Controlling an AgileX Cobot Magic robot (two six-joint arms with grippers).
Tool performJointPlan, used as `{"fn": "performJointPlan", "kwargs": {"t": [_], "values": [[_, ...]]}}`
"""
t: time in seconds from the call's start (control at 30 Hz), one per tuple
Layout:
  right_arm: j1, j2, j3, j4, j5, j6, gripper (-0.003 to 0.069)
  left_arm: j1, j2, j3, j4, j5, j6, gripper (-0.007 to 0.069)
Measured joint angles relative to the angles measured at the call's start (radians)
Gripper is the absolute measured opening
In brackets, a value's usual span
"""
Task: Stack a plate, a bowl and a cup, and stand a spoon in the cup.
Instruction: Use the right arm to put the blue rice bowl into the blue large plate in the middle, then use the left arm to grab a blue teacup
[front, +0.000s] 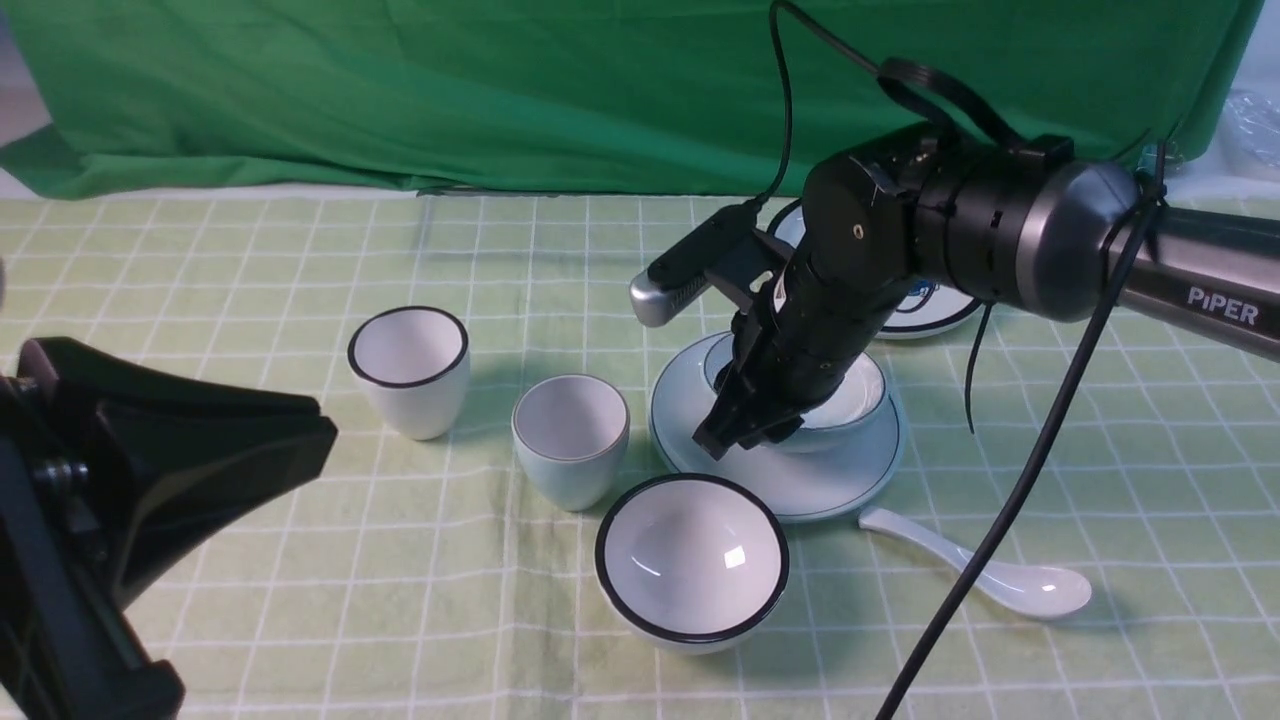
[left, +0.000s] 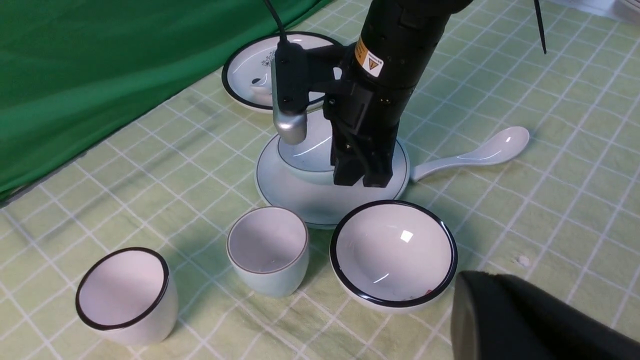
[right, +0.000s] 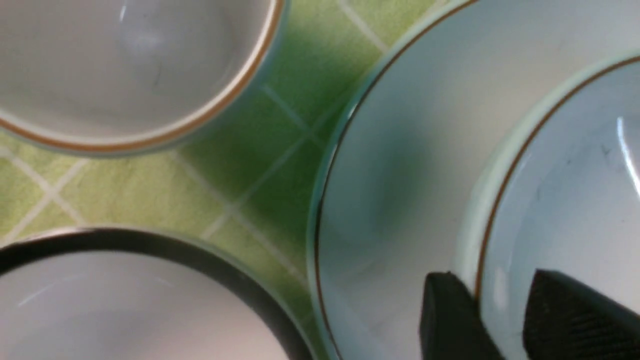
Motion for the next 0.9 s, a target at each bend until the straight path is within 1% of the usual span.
{"fn": "performJointPlan", "kwargs": {"t": [0.07, 0.13, 0.4, 0.5, 0.53, 0.57, 0.7, 0.8, 0.9], "values": [[0.000, 0.000, 0.000, 0.000, -0.001, 0.017, 0.0295, 0.000, 0.000, 0.000, 0.001, 0.000, 0.000, 0.0016], [0.000, 0.000, 0.000, 0.000, -0.001, 0.042, 0.0306, 0.000, 0.000, 0.000, 0.001, 0.000, 0.000, 0.0016], [0.000, 0.000, 0.000, 0.000, 0.036, 0.076, 0.0308, 0.000, 0.005, 0.000, 0.003, 0.012, 0.000, 0.0016], [0.000, -0.018, 0.000, 0.000, 0.076, 0.075, 0.0251, 0.000, 0.049, -0.002, 0.002, 0.020, -0.004, 0.0016], [0.000, -0.021, 0.000, 0.000, 0.083, 0.075, 0.0246, 0.000, 0.055, -0.003, 0.002, 0.022, -0.004, 0.0016], [0.000, -0.058, 0.000, 0.000, 0.106, 0.064, 0.0189, 0.000, 0.116, -0.011, 0.002, 0.026, -0.005, 0.0016], [0.000, -0.206, 0.007, 0.000, 0.193, 0.043, 0.0082, 0.000, 0.314, -0.086, 0.002, 0.063, -0.004, 0.0016], [0.000, -0.351, 0.068, 0.000, 0.248, 0.051, 0.0046, 0.000, 0.526, -0.192, 0.002, 0.097, 0.003, 0.0016], [0.000, -0.504, 0.177, 0.000, 0.252, 0.079, 0.0039, 0.000, 0.718, -0.332, 0.010, 0.128, 0.014, 0.0025]]}}
